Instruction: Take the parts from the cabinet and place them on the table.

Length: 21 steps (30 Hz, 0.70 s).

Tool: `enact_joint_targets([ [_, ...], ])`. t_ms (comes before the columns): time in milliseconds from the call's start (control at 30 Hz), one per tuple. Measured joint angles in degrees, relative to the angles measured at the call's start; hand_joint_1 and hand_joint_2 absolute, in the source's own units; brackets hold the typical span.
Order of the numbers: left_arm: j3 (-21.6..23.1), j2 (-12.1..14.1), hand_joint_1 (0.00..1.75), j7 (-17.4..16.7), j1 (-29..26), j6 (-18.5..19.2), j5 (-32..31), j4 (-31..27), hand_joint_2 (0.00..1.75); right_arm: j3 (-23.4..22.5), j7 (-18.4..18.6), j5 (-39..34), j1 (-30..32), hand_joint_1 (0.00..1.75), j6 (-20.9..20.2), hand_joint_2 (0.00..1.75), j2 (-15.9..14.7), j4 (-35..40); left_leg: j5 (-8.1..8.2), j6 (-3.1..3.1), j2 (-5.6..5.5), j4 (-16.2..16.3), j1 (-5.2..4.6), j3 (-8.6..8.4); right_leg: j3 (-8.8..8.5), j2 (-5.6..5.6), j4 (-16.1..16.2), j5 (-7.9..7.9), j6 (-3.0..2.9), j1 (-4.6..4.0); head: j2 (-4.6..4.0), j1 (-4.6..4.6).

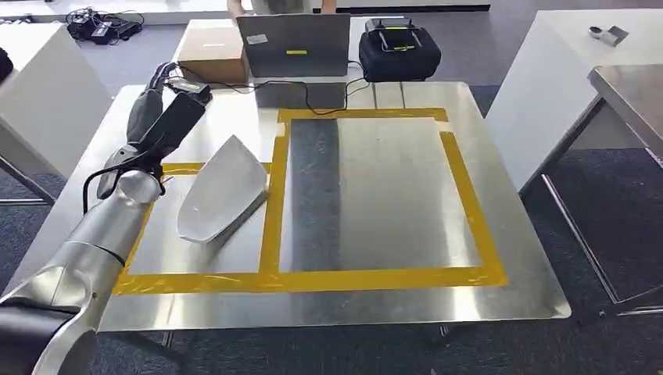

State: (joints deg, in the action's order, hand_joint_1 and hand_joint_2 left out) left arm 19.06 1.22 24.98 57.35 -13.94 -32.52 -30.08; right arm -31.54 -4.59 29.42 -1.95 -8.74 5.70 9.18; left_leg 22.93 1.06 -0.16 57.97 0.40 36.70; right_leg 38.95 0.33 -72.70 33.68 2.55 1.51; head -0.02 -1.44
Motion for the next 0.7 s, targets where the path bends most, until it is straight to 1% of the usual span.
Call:
enact_joint_targets([
  [33, 0.5, -0.2, 0.0, -0.2, 0.0, 0.0, 0.1, -0.3, 0.0, -0.2, 0.0, -0.1, 0.0, 0.0, 0.2, 0.0, 0.0, 0.0, -0.1, -0.25, 0.0, 0.4, 0.28, 0.44, -2.8, -0.08, 4.9, -2.18, 0.28, 0.24, 0.0, 0.0],
  [67, 0.8, -0.5, 0.0, -0.4, 0.1, 0.0, 0.2, -0.7, 0.0, -0.4, 0.0, -0.2, 0.0, 0.0, 0.4, 0.0, 0.0, 0.0, -0.15, -0.68, 0.0, 1.0, 0.56, 0.94, -6.17, -0.2, 10.6, -3.95, 0.65, 0.56, 0.0, 0.0],
  [100, 1.3, -0.8, 0.0, -0.5, 0.2, 0.0, 0.3, -1.2, 0.0, -0.5, 0.1, -0.4, -0.1, 0.0, 0.6, 0.0, 0.1, 0.0, -0.26, -1.3, -0.1, 1.4, 0.39, 1.52, -7.17, -0.05, 12.5, -2.92, 0.6, 0.32, 0.0, 0.11],
  [133, 1.8, -0.8, 0.0, -0.9, 0.2, 0.0, 0.4, -1.5, 0.0, -0.6, 0.1, -0.5, 0.0, 0.0, 0.6, 0.0, 0.3, 0.0, -0.41, -1.74, -0.24, 1.5, 0.28, 1.65, -6.08, 0.52, 11.5, -4.8, -0.46, 0.04, 0.0, 0.11],
  [167, 2.2, -1.0, 0.0, -0.9, 0.3, 0.0, 0.5, -1.6, 0.0, -0.7, 0.3, -0.6, 0.0, 0.0, 0.7, 0.0, 0.3, 0.0, -0.6, -2.1, -0.28, 1.7, 0.21, 1.75, -6.2, 0.48, 12.3, -3.94, -1.01, 0.2, 0.0, 0.09],
  [200, 2.6, -1.1, 0.0, -1.1, 0.4, 0.0, 0.5, -1.7, 0.0, -0.9, 0.3, -0.7, -0.1, 0.0, 0.8, 0.0, 0.3, 0.0, -1.16, -2.7, -0.41, 1.4, 0.18, 1.82, -5.82, 0.5, 11.9, -4.27, -1.61, 0.14, 0.0, 0.04],
  [233, 3.0, -1.2, 0.0, -1.3, 0.3, 0.0, 0.5, -1.8, 0.0, -1.0, 0.2, -0.7, -0.1, 0.0, 0.8, 0.0, 0.3, 0.0, -1.49, -3.17, -0.44, 1.1, 0.23, 1.87, -5.61, 0.48, 11.9, -4.59, -2.13, 0.08, 0.0, 0.13],
  [267, 3.3, -1.2, 0.0, -1.4, 0.3, 0.0, 0.5, -1.8, 0.0, -1.1, 0.2, -0.9, -0.1, 0.0, 0.9, 0.0, 0.4, 0.0, -1.15, -3.48, -0.31, 1.4, 0.4, 2.19, -5.26, 0.22, 12.2, -5.25, -2.94, 0.31, 0.0, 0.11],
  [300, 3.6, -1.2, 0.0, -1.5, 0.3, 0.0, 0.6, -1.8, 0.0, -1.2, 0.2, -1.0, -0.1, 0.0, 0.9, 0.0, 0.4, 0.0, 1.23, -3.66, -0.08, 2.7, 0.45, 3.0, -4.78, 0.21, 12.3, -5.77, -3.36, 0.26, 0.0, 0.07],
  [333, 3.8, -1.2, 0.0, -1.5, 0.3, 0.0, 0.7, -1.8, 0.0, -1.6, 0.1, -1.1, -0.1, 0.0, 0.9, 0.0, 0.4, 0.0, 4.61, -3.76, -0.08, 6.1, 0.45, 4.0, -4.24, 0.21, 12.3, -6.27, -3.68, 0.24, 0.0, -0.11],
  [367, 4.2, -1.3, 0.0, -1.5, 0.4, 0.0, 0.7, -1.8, 0.0, -1.8, 0.0, -1.2, 0.0, 0.0, 1.0, 0.0, 0.4, 0.0, 7.65, -3.91, -0.08, 10.5, 0.43, 5.28, -3.59, 0.21, 12.3, -6.75, -3.79, 0.14, 0.0, -0.13],
  [400, 4.6, -1.5, 0.0, -1.5, 0.4, 0.0, 0.8, -1.8, 0.0, -1.9, 0.0, -1.3, 0.0, 0.0, 1.1, 0.0, 0.4, 0.0, 10.16, -3.99, -0.08, 15.1, 0.43, 6.48, -2.91, 0.2, 12.3, -7.27, -3.88, -0.01, 0.0, -0.15],
  [433, 5.0, -1.7, 0.0, -1.6, 0.4, 0.2, 0.8, -1.7, 0.0, -2.0, -0.2, -1.6, 0.0, 0.0, 1.3, 0.0, 0.5, 0.0, 11.28, -3.94, -0.08, 18.4, 0.42, 7.0, -2.21, 0.18, 12.3, -7.8, -3.87, -0.15, 0.0, -0.13],
  [467, 5.4, -2.0, 0.0, -1.7, 0.3, 0.2, 0.9, -1.6, 0.0, -2.1, -0.2, -1.8, 0.0, 0.0, 1.5, 0.0, 0.5, 0.0, 10.92, -3.81, -0.08, 19.3, 0.4, 6.47, -1.54, 0.1, 12.3, -8.32, -3.88, -0.25, 0.0, -0.13],
  [500, 5.7, -2.2, 0.0, -1.8, 0.3, 0.2, 0.9, -1.6, 0.0, -2.2, -0.2, -1.9, 0.0, 0.0, 1.6, 0.0, 0.5, 0.0, 9.5, -3.48, -0.08, 17.9, 0.3, 4.63, -0.88, 0.05, 12.3, -8.85, -3.87, -0.37, 0.0, -0.13],
  [533, 6.1, -2.6, 0.0, -2.0, 0.4, 0.2, 0.8, -1.6, 0.0, -2.4, -0.2, -2.1, 0.0, 0.0, 1.7, 0.0, 0.6, 0.0, 7.53, -3.02, -0.08, 13.9, 0.15, 1.41, -0.28, 0.0, 12.3, -9.39, -3.8, -0.54, 0.0, -0.11],
  [567, 6.4, -3.0, 0.0, -2.1, 0.5, 0.1, 0.8, -1.7, 0.0, -2.7, -0.2, -2.1, 0.0, 0.0, 1.7, 0.0, 0.6, 0.0, 6.38, -2.38, -0.11, 9.1, -0.12, -2.27, 0.14, 0.01, 12.3, -9.87, -3.72, -0.66, 0.0, -0.13],
  [600, 6.5, -3.3, 0.0, -2.2, 0.7, 0.0, 0.8, -1.8, 0.0, -2.8, -0.1, -2.1, -0.1, 0.0, 1.7, 0.0, 0.9, 0.0, 7.53, -1.5, -0.12, 3.8, -0.56, -5.95, 0.3, -0.05, 12.2, -10.3, -3.63, -0.53, 0.0, -0.09],
  [633, 6.7, -3.6, 0.0, -2.3, 0.7, -0.3, 0.8, -2.0, 0.0, -2.9, 0.1, -2.1, 0.0, 0.0, 1.9, 0.0, 1.2, 0.0, 8.6, -1.45, -0.05, 1.0, -0.76, -7.76, 0.53, -0.05, 12.3, -10.69, -3.15, -0.74, 0.0, -0.04],
  [667, 7.0, -3.9, 0.0, -2.4, 0.7, -0.6, 0.8, -2.0, 0.0, -2.9, 0.4, -2.0, 0.0, 0.0, 1.9, 0.0, 1.2, 0.0, 7.75, -1.73, -0.05, 1.4, -1.0, -7.24, 0.31, -0.13, 12.6, -11.18, -2.71, -0.45, 0.0, -0.11],
  [700, 7.3, -3.9, 0.0, -2.5, 0.8, -0.8, 0.8, -2.0, 0.0, -2.9, 0.7, -2.0, -0.1, 0.0, 1.9, 0.0, 1.2, 0.0, 7.7, -1.41, -0.14, 1.1, -1.22, -6.92, 0.27, -0.13, 12.8, -11.65, -2.27, -0.2, 0.0, -0.37],
])
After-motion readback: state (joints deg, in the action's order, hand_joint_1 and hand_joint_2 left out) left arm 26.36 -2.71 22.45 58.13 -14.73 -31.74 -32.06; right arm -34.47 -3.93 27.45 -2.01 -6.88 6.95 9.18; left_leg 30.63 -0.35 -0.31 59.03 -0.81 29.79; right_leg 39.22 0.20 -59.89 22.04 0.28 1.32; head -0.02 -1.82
